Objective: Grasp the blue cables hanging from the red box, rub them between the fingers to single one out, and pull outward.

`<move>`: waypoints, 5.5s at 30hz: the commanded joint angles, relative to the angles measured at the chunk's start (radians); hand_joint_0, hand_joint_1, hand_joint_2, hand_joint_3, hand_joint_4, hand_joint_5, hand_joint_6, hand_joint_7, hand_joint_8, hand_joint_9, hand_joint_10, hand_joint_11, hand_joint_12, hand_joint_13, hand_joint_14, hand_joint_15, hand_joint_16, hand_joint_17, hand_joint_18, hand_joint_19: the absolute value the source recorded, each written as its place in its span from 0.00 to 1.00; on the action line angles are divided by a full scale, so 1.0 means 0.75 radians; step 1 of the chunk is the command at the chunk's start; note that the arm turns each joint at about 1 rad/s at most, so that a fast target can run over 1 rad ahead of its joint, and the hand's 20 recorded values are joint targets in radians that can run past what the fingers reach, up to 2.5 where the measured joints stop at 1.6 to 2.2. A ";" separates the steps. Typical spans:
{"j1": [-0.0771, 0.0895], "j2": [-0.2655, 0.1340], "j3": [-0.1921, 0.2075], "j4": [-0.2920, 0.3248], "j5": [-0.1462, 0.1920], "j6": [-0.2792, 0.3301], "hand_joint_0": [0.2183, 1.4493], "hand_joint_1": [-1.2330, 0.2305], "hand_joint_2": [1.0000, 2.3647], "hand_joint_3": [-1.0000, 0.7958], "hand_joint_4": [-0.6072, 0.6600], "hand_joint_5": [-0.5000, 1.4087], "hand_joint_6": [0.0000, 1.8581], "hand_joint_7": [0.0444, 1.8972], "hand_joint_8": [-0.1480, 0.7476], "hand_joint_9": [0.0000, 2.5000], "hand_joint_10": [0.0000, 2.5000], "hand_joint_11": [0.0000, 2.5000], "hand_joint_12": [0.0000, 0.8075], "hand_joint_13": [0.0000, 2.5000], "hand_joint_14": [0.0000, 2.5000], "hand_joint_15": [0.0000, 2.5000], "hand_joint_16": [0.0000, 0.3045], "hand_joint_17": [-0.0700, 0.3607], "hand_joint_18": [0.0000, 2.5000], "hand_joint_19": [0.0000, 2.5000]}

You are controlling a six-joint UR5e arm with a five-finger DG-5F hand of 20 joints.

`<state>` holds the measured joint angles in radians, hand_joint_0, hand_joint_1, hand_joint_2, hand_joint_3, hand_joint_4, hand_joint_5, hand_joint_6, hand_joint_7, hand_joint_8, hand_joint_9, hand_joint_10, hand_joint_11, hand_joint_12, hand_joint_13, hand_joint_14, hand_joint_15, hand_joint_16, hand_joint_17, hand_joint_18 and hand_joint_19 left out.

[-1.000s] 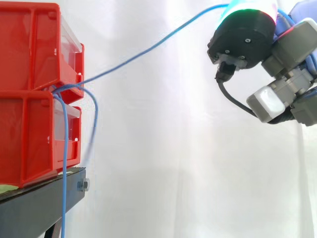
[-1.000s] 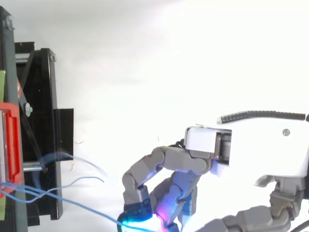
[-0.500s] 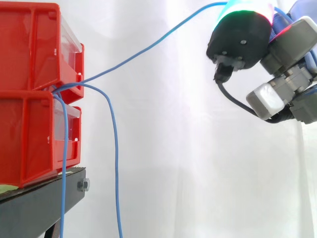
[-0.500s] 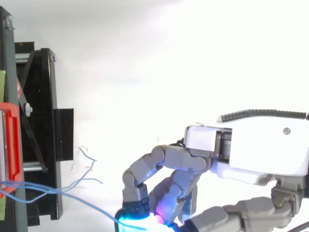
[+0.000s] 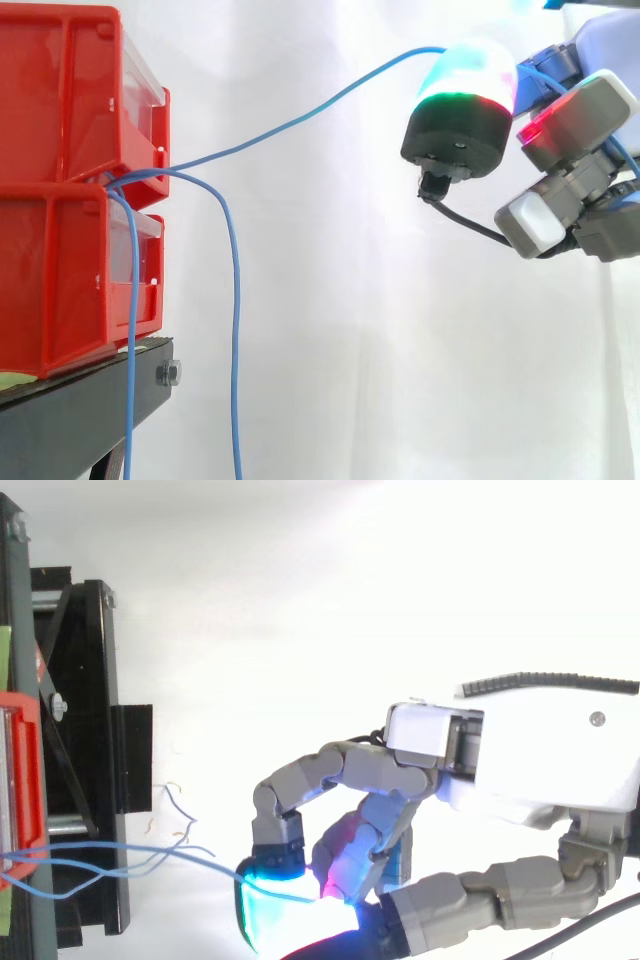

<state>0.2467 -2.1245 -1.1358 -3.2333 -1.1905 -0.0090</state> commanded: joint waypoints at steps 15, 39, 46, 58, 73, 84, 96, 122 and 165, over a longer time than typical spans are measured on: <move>-0.016 0.018 0.036 -0.021 0.029 -0.150 0.27 0.54 0.00 0.33 0.68 0.20 0.43 0.57 0.65 0.46 0.01 0.38 0.57 0.35 0.01 0.20 0.20 0.49 0.44 0.24; -0.014 0.072 0.036 -0.066 0.141 -0.276 0.29 0.35 0.01 0.49 0.69 0.20 0.46 0.56 0.69 0.49 0.01 0.39 0.63 0.37 0.01 0.19 0.23 0.54 0.49 0.20; -0.016 0.072 0.036 -0.066 0.143 -0.278 0.28 0.52 0.01 0.33 0.67 0.21 0.43 0.59 0.62 0.51 0.01 0.38 0.57 0.36 0.01 0.20 0.20 0.48 0.45 0.24; -0.014 0.072 0.034 -0.066 0.145 -0.295 0.30 0.41 0.01 0.44 0.66 0.23 0.43 0.61 0.67 0.54 0.01 0.39 0.58 0.39 0.01 0.19 0.21 0.50 0.50 0.22; -0.010 0.072 0.034 -0.068 0.166 -0.295 0.25 0.48 0.01 0.35 0.67 0.23 0.43 0.60 0.62 0.52 0.01 0.36 0.55 0.38 0.01 0.20 0.20 0.48 0.47 0.24; -0.006 0.072 0.034 -0.068 0.168 -0.295 0.31 0.49 0.01 0.50 0.85 0.27 0.27 0.78 0.63 0.59 0.01 0.29 0.58 0.43 0.01 0.17 0.23 0.53 0.53 0.19; -0.006 0.072 0.036 -0.068 0.168 -0.295 0.32 0.39 0.00 0.56 0.80 0.26 0.27 0.79 0.66 0.57 0.01 0.32 0.60 0.41 0.01 0.18 0.24 0.54 0.52 0.19; -0.006 0.072 0.036 -0.068 0.164 -0.289 0.28 0.55 0.01 0.35 0.69 0.25 0.30 0.73 0.59 0.54 0.01 0.35 0.54 0.37 0.01 0.19 0.19 0.47 0.44 0.24; -0.004 0.074 0.036 -0.070 0.168 -0.285 0.29 0.29 0.01 0.53 0.58 0.23 0.46 0.60 0.67 0.57 0.01 0.37 0.61 0.40 0.01 0.18 0.23 0.53 0.51 0.19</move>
<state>0.2436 -2.0701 -1.1093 -3.2858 -1.0647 -0.2239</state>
